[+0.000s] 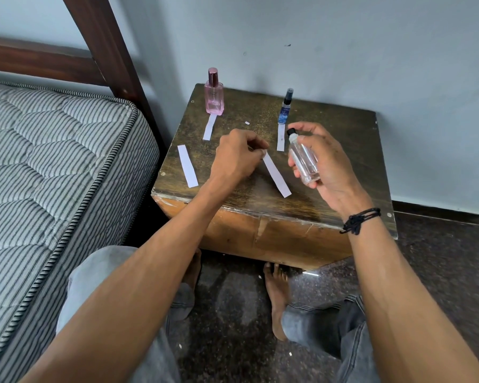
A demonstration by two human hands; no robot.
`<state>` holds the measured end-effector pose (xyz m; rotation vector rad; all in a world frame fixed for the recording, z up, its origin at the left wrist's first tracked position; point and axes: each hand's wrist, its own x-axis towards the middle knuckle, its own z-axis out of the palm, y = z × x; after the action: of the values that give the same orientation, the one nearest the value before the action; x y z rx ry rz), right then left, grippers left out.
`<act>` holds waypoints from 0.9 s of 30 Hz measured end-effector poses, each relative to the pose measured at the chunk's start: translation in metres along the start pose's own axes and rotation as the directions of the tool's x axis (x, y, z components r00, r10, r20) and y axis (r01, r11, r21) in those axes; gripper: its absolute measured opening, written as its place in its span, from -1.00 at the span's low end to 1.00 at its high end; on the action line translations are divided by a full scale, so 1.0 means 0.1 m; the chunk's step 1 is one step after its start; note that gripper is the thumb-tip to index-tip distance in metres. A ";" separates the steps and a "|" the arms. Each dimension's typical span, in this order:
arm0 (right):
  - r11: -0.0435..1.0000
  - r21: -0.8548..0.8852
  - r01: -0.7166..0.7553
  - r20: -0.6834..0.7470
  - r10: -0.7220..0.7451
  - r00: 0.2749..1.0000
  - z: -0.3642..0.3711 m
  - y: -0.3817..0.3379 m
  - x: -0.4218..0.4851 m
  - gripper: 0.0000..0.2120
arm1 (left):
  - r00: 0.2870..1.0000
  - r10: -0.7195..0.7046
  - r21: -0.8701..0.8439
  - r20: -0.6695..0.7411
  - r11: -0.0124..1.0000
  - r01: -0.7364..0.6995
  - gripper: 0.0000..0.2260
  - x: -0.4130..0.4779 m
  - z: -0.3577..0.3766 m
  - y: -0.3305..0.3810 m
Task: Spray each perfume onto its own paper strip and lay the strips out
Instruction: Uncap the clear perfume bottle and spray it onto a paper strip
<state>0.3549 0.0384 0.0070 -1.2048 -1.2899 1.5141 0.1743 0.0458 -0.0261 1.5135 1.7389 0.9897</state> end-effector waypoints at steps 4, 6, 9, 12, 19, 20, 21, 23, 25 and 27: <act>0.988 0.143 -0.051 0.044 0.045 0.998 -0.01 -0.03 0.01 -0.77 | 1.000 -0.003 -0.030 0.006 1.000 0.003 -0.90 0.00 0.00 0.00; 0.964 0.252 -0.087 0.072 0.071 0.995 -0.01 -0.04 -0.01 -0.77 | 1.000 -0.001 -0.031 0.007 1.000 0.001 -0.90 0.01 0.01 -0.01; 0.910 0.395 -0.123 0.112 0.085 0.990 -0.02 -0.04 -0.02 -0.75 | 1.000 0.006 -0.032 0.003 0.999 -0.006 -0.91 0.00 0.02 -0.01; 0.886 0.444 -0.136 0.127 0.088 0.988 -0.06 -0.05 -0.03 -0.74 | 1.000 0.011 -0.027 0.003 1.000 -0.011 -0.91 0.00 0.02 -0.01; 0.881 0.448 -0.149 0.168 0.081 0.983 -0.11 -0.04 -0.03 -0.72 | 1.000 0.019 -0.031 0.004 0.999 -0.019 -0.92 -0.01 0.01 0.01; 0.879 0.451 -0.152 0.173 0.081 0.982 -0.10 -0.05 -0.04 -0.71 | 1.000 0.021 -0.024 0.004 0.999 -0.021 -0.92 -0.01 0.01 0.01; 0.878 0.453 -0.155 0.177 0.082 0.981 -0.10 -0.05 -0.04 -0.71 | 1.000 0.023 -0.016 0.003 1.000 -0.022 -0.91 -0.01 0.01 0.01; 0.879 0.450 -0.159 0.181 0.084 0.980 -0.08 -0.06 -0.05 -0.69 | 1.000 0.025 -0.004 0.001 1.000 -0.025 -0.91 -0.02 0.01 0.01; 0.879 0.448 -0.162 0.187 0.085 0.979 -0.08 -0.06 -0.06 -0.68 | 1.000 0.027 0.000 0.001 1.000 -0.027 -0.91 -0.02 0.01 0.02; 0.877 0.452 -0.163 0.196 0.081 0.977 -0.07 -0.06 -0.07 -0.68 | 1.000 0.030 -0.002 0.003 1.000 -0.030 -0.90 -0.02 0.00 0.02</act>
<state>0.3635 0.0347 0.0143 -0.8652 -0.8841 1.9209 0.1760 0.0443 -0.0246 1.5435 1.7171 1.0029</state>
